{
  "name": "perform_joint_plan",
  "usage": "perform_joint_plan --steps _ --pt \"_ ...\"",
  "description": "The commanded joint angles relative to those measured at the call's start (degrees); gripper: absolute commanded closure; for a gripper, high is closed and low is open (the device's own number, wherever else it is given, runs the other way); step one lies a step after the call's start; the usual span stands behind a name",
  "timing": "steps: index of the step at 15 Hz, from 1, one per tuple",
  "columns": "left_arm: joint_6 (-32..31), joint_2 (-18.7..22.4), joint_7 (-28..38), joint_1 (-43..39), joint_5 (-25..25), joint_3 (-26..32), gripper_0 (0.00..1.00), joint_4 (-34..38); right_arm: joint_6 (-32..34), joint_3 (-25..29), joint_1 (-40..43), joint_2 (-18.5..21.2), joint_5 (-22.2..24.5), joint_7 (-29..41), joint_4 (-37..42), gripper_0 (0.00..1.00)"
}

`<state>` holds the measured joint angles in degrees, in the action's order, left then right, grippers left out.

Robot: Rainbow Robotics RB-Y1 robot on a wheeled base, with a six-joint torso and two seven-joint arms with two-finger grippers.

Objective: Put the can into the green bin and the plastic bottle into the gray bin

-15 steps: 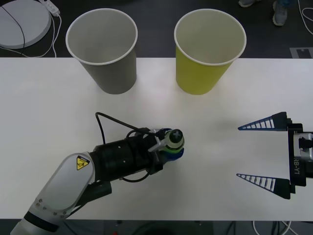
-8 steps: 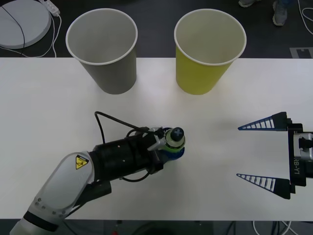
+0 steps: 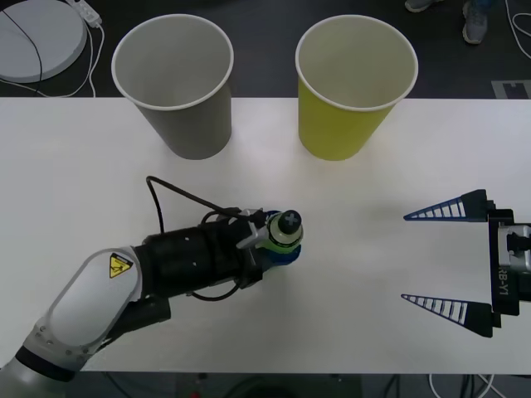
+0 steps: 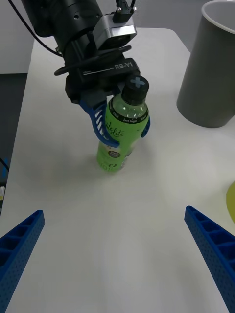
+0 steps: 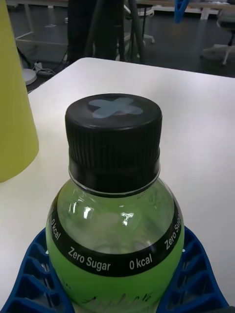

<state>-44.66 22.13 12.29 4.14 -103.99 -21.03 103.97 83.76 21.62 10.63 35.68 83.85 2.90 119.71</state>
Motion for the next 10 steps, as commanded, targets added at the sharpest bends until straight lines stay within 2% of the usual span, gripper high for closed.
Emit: perform_joint_plan --steps 1,6,10 --pt "-0.1 3.4 1.7 0.8 0.1 0.0 1.00 0.9 0.0 0.0 0.0 0.0 0.0 0.0 0.0 0.00" --pt "-0.2 8.6 4.9 0.9 2.2 0.7 1.00 3.0 0.0 0.0 0.0 0.0 0.0 0.0 0.0 0.00" --pt "-0.1 13.1 14.7 0.8 -0.5 2.4 1.00 8.2 0.0 0.0 0.0 0.0 0.0 0.0 0.0 0.00"
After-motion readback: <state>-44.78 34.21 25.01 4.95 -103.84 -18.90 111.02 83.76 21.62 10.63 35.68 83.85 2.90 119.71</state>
